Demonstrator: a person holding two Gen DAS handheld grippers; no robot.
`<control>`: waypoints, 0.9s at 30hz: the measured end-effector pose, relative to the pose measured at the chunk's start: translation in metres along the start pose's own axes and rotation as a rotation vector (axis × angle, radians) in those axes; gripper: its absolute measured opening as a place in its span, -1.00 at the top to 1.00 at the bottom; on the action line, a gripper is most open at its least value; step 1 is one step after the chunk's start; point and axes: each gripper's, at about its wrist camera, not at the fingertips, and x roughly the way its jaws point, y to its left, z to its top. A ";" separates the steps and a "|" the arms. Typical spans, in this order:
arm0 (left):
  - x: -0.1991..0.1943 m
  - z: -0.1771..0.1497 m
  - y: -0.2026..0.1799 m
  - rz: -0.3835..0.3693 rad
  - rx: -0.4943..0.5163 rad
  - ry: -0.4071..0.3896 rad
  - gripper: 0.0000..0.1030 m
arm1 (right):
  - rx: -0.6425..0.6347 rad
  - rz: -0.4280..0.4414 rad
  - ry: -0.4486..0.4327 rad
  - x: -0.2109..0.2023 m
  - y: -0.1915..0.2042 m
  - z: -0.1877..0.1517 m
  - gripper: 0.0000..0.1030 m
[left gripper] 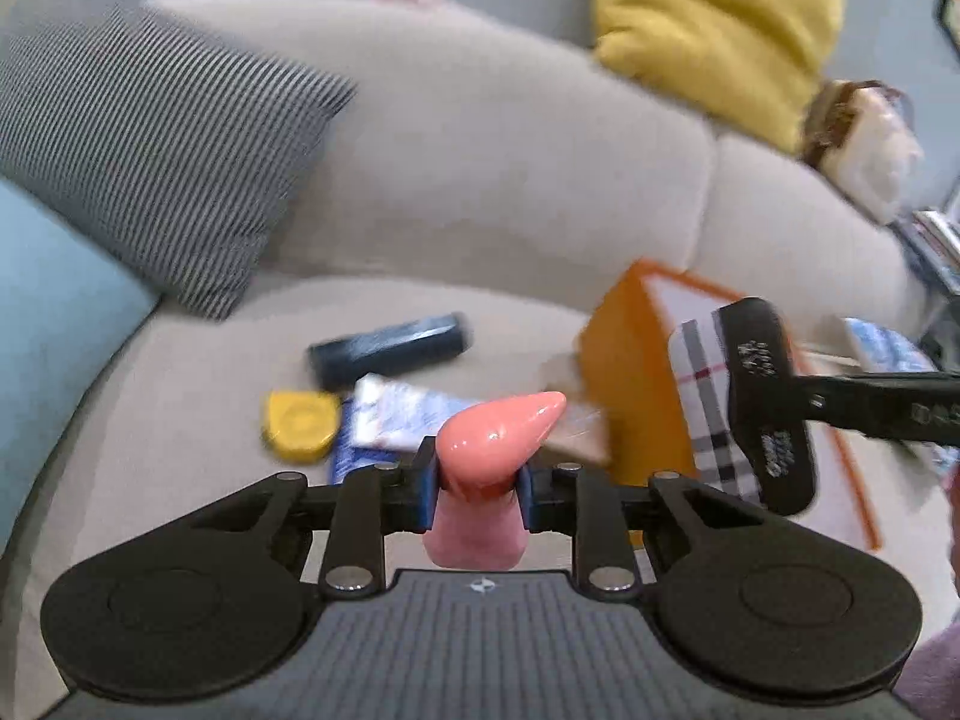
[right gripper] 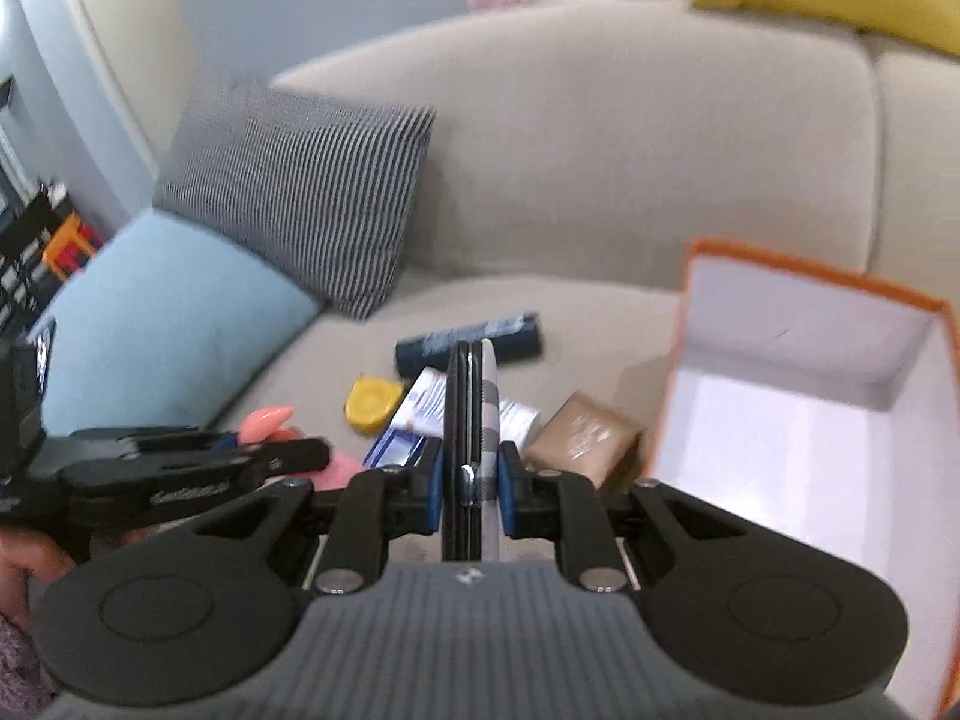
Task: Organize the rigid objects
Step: 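Carry the pink bottle and plaid case over the orange box with both grippers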
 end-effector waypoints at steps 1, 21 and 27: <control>-0.006 0.005 -0.011 -0.028 0.019 -0.002 0.45 | 0.007 -0.009 -0.008 -0.010 -0.006 0.003 0.65; 0.101 -0.005 -0.201 -0.345 0.187 0.349 0.45 | 0.074 -0.223 0.141 -0.051 -0.131 -0.032 0.65; 0.134 -0.016 -0.209 -0.343 0.189 0.425 0.46 | 0.108 -0.238 0.170 -0.038 -0.151 -0.044 0.65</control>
